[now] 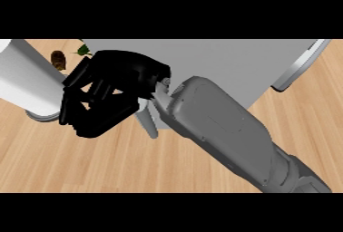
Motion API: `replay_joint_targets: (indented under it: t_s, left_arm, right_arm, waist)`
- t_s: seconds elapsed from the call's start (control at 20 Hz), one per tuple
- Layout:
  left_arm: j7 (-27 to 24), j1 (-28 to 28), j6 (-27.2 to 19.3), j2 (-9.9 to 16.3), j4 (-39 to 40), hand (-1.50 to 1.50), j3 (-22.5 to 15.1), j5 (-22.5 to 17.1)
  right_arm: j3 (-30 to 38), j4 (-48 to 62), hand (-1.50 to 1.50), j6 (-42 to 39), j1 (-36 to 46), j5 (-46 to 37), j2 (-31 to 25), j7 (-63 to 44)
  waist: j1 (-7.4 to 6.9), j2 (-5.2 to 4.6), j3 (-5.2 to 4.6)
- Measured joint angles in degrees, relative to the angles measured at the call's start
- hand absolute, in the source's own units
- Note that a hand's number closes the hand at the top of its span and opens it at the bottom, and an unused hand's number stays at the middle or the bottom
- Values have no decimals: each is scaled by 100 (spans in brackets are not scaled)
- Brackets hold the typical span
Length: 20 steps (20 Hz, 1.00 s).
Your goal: Pick up the wine, place it into the cabinet and close the cabinet
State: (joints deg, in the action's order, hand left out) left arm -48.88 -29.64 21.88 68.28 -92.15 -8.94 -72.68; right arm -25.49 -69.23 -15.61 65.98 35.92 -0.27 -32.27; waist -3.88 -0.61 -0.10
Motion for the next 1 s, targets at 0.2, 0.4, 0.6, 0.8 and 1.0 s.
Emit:
replay_joint_targets:
  t_s: [0.2,0.4,0.6,0.8,1.0]
  left_arm:
    - [134,23,32,-159,17,-150,128,45]
    - [250,-97,147,-226,57,-150,362,69]
    - [340,-124,202,-417,152,-150,493,198]
    - [462,-164,302,-494,210,-150,682,238]
    - [636,-168,371,-509,235,-150,843,206]
  right_arm:
    - [-26,670,150,-439,231,471,16,51]
    - [152,1271,150,-966,353,741,30,263]
    - [223,1707,150,-1345,496,975,31,548]
    - [313,2053,150,-1671,598,1038,32,716]
    - [352,2231,150,-1864,607,994,29,944]
  waist:
    - [65,19,3]
    - [84,49,2]
    - [96,77,-6]
    - [87,117,-26]
    - [77,161,-58]
